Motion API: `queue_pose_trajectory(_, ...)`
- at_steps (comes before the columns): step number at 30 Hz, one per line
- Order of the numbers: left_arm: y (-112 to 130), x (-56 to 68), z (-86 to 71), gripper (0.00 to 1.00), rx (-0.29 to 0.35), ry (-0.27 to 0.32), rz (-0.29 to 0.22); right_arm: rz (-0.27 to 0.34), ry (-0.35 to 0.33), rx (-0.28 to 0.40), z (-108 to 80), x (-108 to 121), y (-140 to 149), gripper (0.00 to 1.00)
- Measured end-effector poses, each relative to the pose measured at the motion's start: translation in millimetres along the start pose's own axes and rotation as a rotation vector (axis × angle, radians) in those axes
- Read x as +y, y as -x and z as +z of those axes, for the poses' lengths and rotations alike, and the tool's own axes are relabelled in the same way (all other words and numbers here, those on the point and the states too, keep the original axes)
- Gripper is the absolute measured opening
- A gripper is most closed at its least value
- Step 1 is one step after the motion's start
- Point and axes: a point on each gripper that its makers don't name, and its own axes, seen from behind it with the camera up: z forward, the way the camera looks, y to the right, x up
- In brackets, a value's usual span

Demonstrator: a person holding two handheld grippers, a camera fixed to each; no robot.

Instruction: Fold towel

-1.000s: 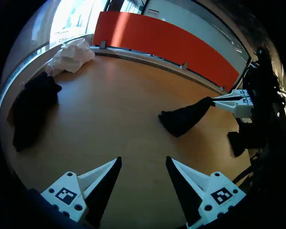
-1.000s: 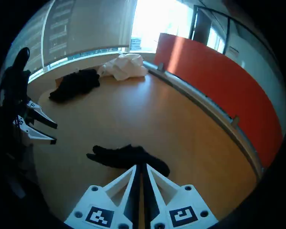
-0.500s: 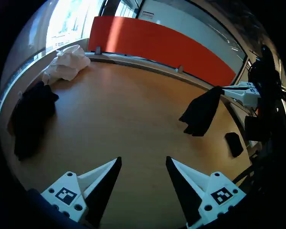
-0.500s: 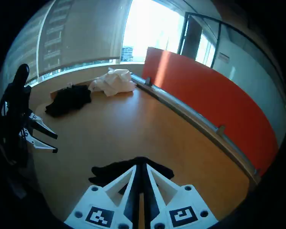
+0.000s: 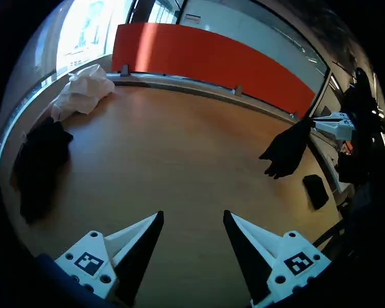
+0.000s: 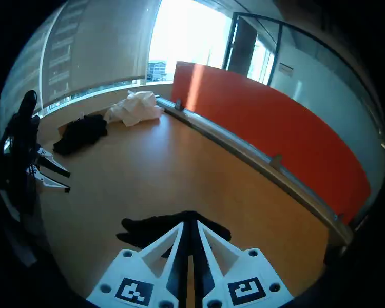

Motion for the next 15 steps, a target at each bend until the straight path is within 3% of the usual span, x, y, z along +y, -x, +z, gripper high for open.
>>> queue_pose_trajectory(15,-6,21.0,8.5,0.86,-0.017,-0.005,0.022,0.061,0.105,-0.05,-54.2,88,62,0.04)
